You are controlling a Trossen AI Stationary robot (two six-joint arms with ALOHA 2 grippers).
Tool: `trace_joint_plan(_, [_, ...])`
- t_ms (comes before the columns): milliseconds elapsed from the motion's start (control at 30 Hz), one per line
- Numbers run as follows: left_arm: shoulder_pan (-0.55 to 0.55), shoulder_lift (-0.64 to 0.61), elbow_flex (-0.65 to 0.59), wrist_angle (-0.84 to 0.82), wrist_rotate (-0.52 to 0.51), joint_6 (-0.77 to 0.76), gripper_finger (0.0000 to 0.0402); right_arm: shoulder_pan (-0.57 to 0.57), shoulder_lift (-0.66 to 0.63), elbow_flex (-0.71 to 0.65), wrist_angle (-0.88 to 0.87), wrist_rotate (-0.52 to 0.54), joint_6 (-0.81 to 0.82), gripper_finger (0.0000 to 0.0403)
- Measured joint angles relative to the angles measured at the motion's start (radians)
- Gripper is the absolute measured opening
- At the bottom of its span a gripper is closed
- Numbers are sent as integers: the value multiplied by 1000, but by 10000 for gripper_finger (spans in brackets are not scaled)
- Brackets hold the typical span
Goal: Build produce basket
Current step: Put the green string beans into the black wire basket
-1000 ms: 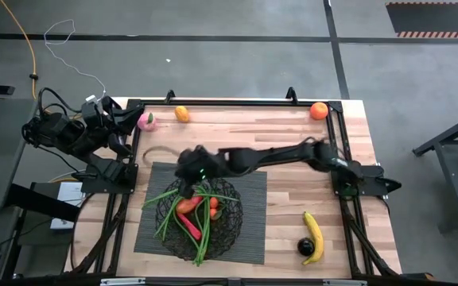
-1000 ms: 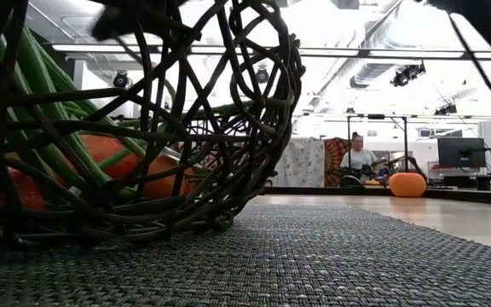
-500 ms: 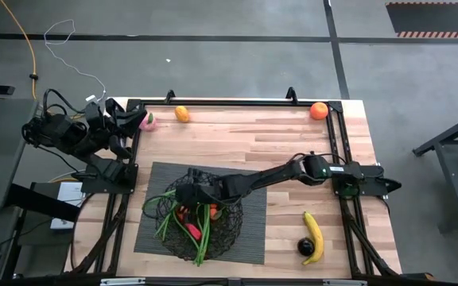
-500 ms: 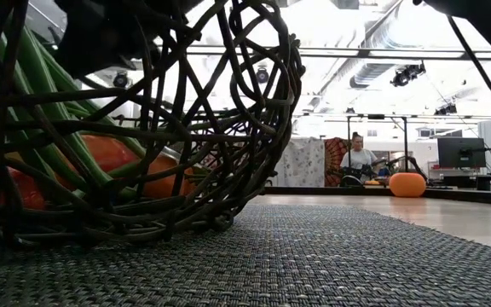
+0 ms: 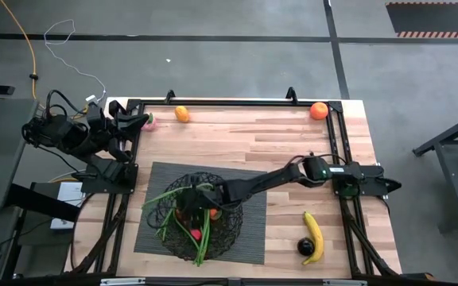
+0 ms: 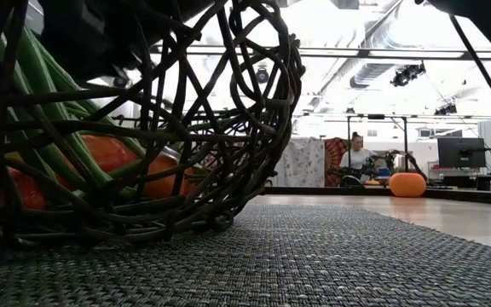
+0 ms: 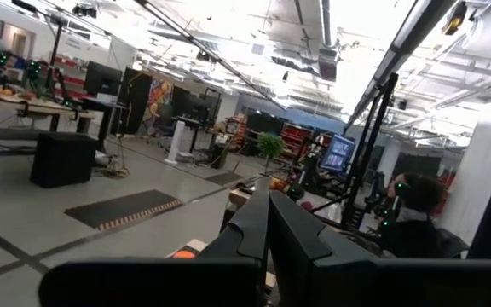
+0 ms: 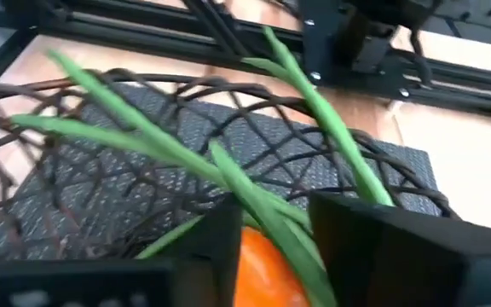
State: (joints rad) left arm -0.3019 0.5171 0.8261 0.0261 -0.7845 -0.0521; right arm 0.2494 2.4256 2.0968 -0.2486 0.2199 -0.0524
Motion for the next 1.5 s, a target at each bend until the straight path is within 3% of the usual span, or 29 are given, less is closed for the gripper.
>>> trace_joint_plan(233, [0, 0, 0, 0, -8, -8, 0, 23, 0, 19, -21, -49, -138, 242])
trace_joint_plan(367, [0, 1, 0, 0, -9, -8, 0, 40, 0, 37, -14, -66, -163, 272])
trace_joint_plan(700, [0, 4, 0, -2, -13, -8, 0, 21, 0, 43, 216, -58, 23, 277])
trace_joint_plan(933, [0, 13, 0, -4, -21, -8, 0, 19, 0, 81, 209, -184, -24, 277])
trace_joint_plan(1033, [0, 17, 0, -4, -24, -5, 0, 21, 0, 123, 203, -180, -27, 277])
trace_joint_plan(1300, [0, 23, 0, -4, -39, -5, 0, -10, -2, 164, 269, -221, 187, 277])
trace_joint_plan(1500, [0, 23, 0, -4, -38, -6, 0, -10, -2, 185, 221, -232, 162, 277])
